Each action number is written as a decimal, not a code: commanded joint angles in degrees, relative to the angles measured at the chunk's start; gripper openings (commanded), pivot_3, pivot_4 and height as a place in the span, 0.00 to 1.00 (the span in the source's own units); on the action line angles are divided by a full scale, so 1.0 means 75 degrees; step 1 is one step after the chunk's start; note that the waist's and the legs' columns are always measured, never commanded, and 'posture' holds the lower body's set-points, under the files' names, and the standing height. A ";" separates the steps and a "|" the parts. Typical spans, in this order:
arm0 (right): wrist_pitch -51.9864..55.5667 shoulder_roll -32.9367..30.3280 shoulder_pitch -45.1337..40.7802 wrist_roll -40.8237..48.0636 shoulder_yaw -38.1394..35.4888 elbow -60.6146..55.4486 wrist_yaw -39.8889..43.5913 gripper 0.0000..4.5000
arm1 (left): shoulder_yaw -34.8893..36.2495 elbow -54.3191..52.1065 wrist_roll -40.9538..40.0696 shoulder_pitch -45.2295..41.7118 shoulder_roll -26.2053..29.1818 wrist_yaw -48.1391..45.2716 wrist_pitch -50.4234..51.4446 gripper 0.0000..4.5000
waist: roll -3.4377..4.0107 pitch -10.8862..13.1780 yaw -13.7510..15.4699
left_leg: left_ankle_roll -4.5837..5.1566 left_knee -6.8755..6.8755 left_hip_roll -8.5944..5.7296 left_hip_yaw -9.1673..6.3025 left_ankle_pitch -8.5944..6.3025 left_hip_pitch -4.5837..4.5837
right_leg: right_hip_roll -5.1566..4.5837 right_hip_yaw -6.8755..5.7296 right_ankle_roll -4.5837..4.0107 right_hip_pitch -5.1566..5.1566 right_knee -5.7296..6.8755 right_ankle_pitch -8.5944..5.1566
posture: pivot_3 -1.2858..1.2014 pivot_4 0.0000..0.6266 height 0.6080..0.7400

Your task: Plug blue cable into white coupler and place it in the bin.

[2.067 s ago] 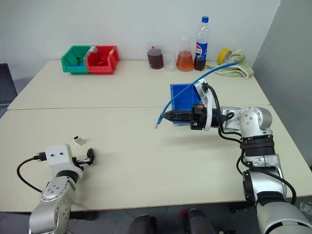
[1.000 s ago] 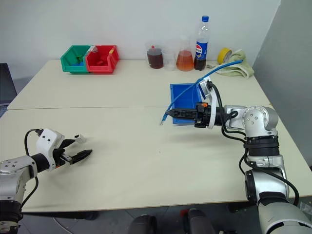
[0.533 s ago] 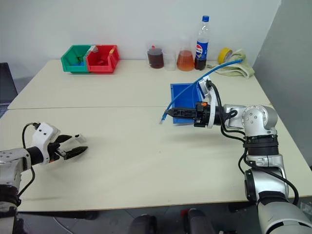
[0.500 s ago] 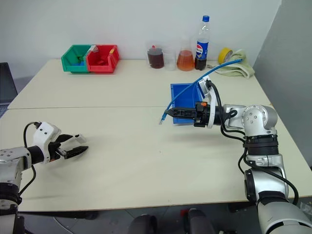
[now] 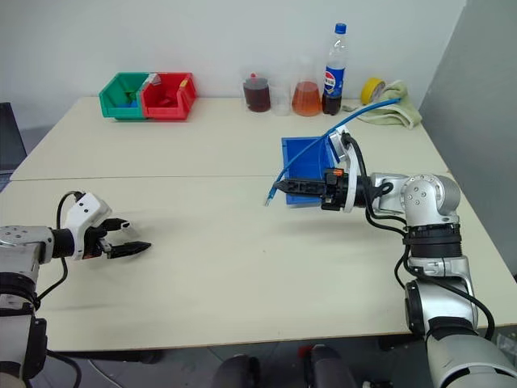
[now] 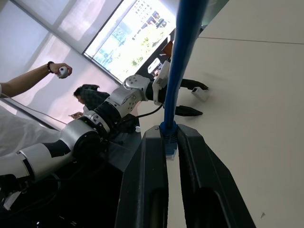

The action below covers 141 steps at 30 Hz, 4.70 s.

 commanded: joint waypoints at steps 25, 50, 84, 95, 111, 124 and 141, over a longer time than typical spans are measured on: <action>-0.0044 -0.0071 -0.0034 0.0130 -0.0168 -0.0265 -0.0043 0.02 | -0.0062 0.0697 0.0427 -0.0105 0.0176 0.0236 -0.0394 0.14 | 0.0000 -0.0001 -0.0005 | 0.0003 0.0008 0.0011 0.0003 0.0008 0.0044 | 0.0012 0.0003 0.0007 0.0010 0.0058 -0.0008 | 0.52 0.24 1.00; -0.0164 0.0139 0.0167 0.0174 -0.0258 -0.0526 -0.0191 0.02 | -0.1582 -0.6355 -0.0521 0.1221 -0.1403 -0.1368 0.2207 0.14 | -0.0002 -0.0002 0.0001 | 0.0007 0.0106 0.0012 -0.0019 0.0005 -0.0012 | 0.0018 -0.0002 -0.0002 0.0007 0.0062 0.0001 | 0.52 0.24 1.00; -0.0090 0.0278 0.0262 0.0229 -0.0416 -0.0629 -0.0423 0.02 | -0.2141 -0.5581 -0.0018 0.0805 -0.1299 -0.1544 0.1305 0.51 | -0.0002 -0.0002 0.0015 | 0.0008 0.0114 0.0007 -0.0018 0.0006 -0.0010 | 0.0018 0.0001 0.0005 0.0013 0.0061 0.0007 | 0.52 0.24 1.00; -0.0022 0.0293 0.0295 0.0264 -0.0432 -0.0713 -0.0480 0.02 | -0.1506 -0.7524 -0.0338 0.1910 -0.1069 -0.0526 0.3106 0.99 | -0.0002 -0.0003 0.0001 | 0.0008 0.0116 0.0009 -0.0020 0.0006 -0.0006 | 0.0017 0.0001 0.0006 0.0017 0.0062 0.0008 | 0.52 0.24 1.00; 0.0220 0.0121 0.0433 0.0405 -0.0359 -0.0823 -0.0447 0.02 | 0.0003 -1.3751 -0.0262 0.5021 -0.4716 0.5596 1.1018 0.99 | 0.0005 -0.0008 0.0005 | 0.0008 0.0101 0.0005 -0.0017 0.0005 0.0121 | 0.0014 0.0014 0.0017 0.0150 0.0043 0.0010 | 0.52 0.24 1.00; 0.0425 -0.0078 0.0406 0.0447 -0.0329 -0.0826 -0.0404 0.02 | -0.0280 -1.3857 0.0586 0.5494 -0.7366 0.8977 1.0298 0.99 | 0.0014 -0.0013 -0.0005 | 0.0008 0.0101 0.0005 -0.0015 0.0005 0.0154 | 0.0017 0.0020 0.0016 0.0180 0.0043 0.0010 | 0.52 0.24 1.00; 0.0448 -0.0124 0.0408 0.0447 -0.0411 -0.0874 -0.0500 0.02 | -0.0624 -1.3342 0.0718 0.5232 -0.7476 0.9845 0.9374 0.99 | 0.0014 -0.0013 -0.0001 | 0.0009 0.0099 0.0004 -0.0025 0.0005 0.0126 | 0.0021 0.0009 0.0016 0.0168 0.0024 0.0010 | 0.52 0.24 1.00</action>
